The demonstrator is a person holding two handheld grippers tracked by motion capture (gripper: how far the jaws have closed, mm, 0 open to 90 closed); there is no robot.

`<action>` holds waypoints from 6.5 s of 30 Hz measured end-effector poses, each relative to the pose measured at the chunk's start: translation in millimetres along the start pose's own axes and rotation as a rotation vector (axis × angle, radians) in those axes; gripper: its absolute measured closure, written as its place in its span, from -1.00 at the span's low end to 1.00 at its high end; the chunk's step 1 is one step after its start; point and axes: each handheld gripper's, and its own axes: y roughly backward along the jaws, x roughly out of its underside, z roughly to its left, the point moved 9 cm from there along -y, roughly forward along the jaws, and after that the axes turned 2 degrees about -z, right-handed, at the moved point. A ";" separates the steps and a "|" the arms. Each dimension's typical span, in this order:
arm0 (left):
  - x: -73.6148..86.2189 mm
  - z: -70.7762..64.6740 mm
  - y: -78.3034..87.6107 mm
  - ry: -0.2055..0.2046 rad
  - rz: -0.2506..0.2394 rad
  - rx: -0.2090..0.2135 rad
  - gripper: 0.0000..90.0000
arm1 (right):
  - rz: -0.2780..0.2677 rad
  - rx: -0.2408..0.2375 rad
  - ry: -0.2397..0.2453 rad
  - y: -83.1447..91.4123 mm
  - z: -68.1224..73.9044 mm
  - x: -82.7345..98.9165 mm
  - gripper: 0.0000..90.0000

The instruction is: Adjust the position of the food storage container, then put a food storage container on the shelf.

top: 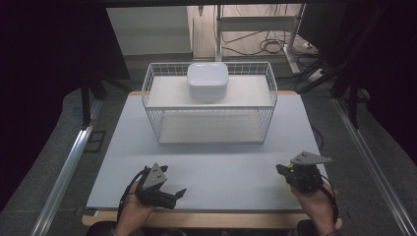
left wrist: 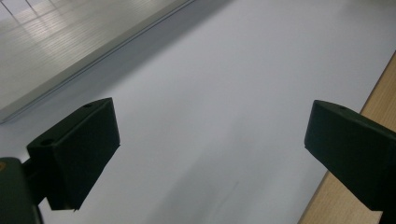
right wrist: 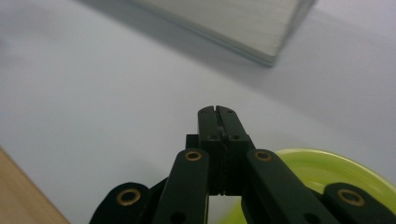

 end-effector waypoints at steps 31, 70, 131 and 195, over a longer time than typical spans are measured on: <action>2.0 -6.2 -3.5 -0.033 0.027 0.017 -0.93 | 0.072 0.269 -0.258 42.5 -92.0 67.2 0.99; 3.2 -10.7 -7.1 -0.049 0.041 0.032 -0.93 | 0.154 -0.001 -0.207 -21.2 -18.3 54.9 0.98; 9.2 -6.4 -11.9 -0.035 0.067 0.040 -0.93 | 0.151 -0.307 -0.108 -87.6 98.3 12.5 0.97; 16.0 12.5 -10.7 0.016 0.039 0.024 -0.94 | -0.021 -0.302 0.005 -81.7 73.9 -36.5 -0.90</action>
